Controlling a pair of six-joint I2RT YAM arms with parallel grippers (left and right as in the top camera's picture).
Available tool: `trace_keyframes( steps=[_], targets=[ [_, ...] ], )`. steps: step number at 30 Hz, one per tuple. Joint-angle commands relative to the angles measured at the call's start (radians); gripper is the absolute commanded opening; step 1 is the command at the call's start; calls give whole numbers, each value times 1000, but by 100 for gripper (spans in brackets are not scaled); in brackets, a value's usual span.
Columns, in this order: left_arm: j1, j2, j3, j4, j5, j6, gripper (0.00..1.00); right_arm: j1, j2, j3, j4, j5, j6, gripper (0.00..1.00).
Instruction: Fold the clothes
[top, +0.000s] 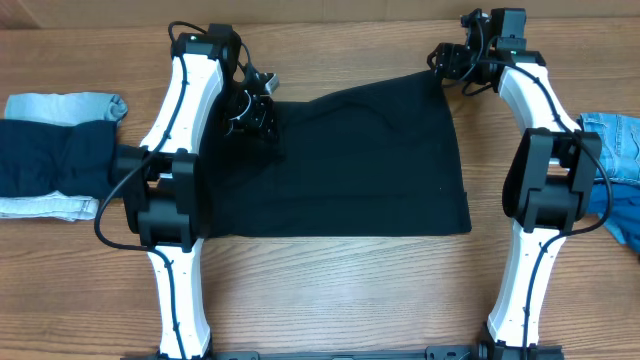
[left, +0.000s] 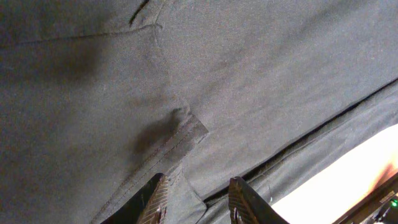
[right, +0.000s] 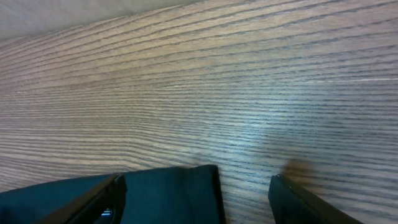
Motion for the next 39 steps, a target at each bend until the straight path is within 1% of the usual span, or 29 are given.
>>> trace_keyframes(
  steps=[1,5,15,16,17,18,19,21,24,26,29,31,35,37,39],
  targets=[
    [-1,-20,3,0,14,-14,36,5,18,18,10,-37,-9,76],
    [-1,-20,3,0,15,-15,36,16,33,17,6,-51,10,72],
    [-1,-20,3,-1,15,-15,37,20,98,17,11,-60,40,70],
    [-1,-20,3,-1,15,-15,37,21,98,17,15,-60,40,62],
    [-1,-20,3,-1,15,-15,37,21,98,17,14,-60,40,57],
    [-1,-20,3,-1,15,-15,37,21,98,17,11,-71,39,50],
    [-1,-20,3,-3,14,-15,37,21,98,17,10,-92,39,49],
    [-1,-20,3,-8,14,-15,37,21,98,17,8,-104,39,40],
    [-1,-20,3,-12,15,-15,36,6,91,18,-5,-104,39,14],
    [-1,-20,3,-13,15,-15,37,-10,59,18,-12,-104,39,9],
    [-1,-20,3,-11,14,-15,37,-14,-18,18,-64,-105,-3,7],
    [-1,-20,3,-12,14,-15,36,-14,-56,18,-123,-106,-2,7],
    [-1,-20,3,-16,14,-14,36,-14,-99,18,-247,-208,-50,6],
    [-1,-20,3,-19,14,-14,36,-14,-137,18,-299,-276,-51,6],
    [-1,-20,3,-20,14,-14,36,-14,-165,18,-347,-280,-51,6]
  ],
)
